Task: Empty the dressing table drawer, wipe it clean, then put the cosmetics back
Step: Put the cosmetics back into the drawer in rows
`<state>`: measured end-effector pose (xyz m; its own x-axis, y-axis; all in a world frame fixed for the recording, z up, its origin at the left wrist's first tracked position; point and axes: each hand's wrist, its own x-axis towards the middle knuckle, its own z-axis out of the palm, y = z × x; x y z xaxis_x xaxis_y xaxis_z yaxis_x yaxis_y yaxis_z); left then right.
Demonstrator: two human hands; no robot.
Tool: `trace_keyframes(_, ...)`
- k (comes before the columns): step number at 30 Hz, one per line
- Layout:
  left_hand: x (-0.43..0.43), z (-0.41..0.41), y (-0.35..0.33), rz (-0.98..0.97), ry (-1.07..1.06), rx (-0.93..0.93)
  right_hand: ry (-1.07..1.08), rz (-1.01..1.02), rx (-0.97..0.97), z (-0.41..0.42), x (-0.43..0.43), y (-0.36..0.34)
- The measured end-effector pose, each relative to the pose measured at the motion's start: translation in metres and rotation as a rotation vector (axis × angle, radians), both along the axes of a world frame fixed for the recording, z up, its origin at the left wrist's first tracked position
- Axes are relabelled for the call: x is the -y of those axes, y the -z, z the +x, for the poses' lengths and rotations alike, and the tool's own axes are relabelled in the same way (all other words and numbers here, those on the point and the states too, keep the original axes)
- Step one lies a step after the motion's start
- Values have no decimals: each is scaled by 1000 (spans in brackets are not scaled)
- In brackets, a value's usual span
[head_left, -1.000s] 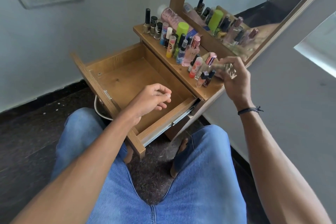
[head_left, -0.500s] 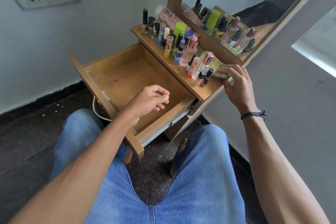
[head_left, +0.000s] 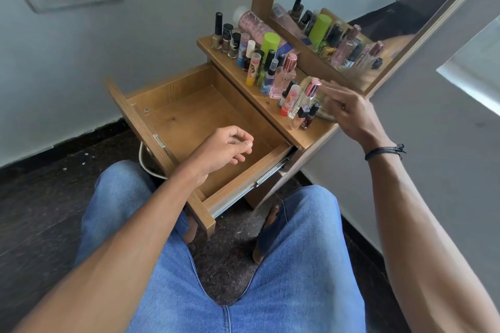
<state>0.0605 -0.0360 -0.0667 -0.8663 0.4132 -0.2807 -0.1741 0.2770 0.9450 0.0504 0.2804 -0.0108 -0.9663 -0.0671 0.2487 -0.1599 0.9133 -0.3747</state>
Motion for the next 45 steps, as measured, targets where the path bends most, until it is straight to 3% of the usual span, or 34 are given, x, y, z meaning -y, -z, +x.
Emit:
trace_keyframes(3,1,-1,-1,-2,-2,-6,-26,68,131,-1,-3,16)
trace_keyframes(14,-2,2,-2,-37,26,-16,91,121,112,-4,8,29)
trace_keyframes(16,-2,2,-2,-55,31,-24,133,36,65,-1,14,26)
trace_keyframes(22,-2,0,1,-62,38,-19,414,-434,-325,24,41,10)
trace_keyframes(27,-4,1,1,-60,40,-25,459,-724,-264,43,74,15)
trace_keyframes(32,-4,2,0,-42,15,-44,474,-861,-190,51,95,27)
trace_keyframes(39,-10,5,0,-50,0,-116,484,-871,-214,57,108,38)
trace_keyframes(45,-14,8,2,-33,-8,-159,435,-627,-293,53,115,47)
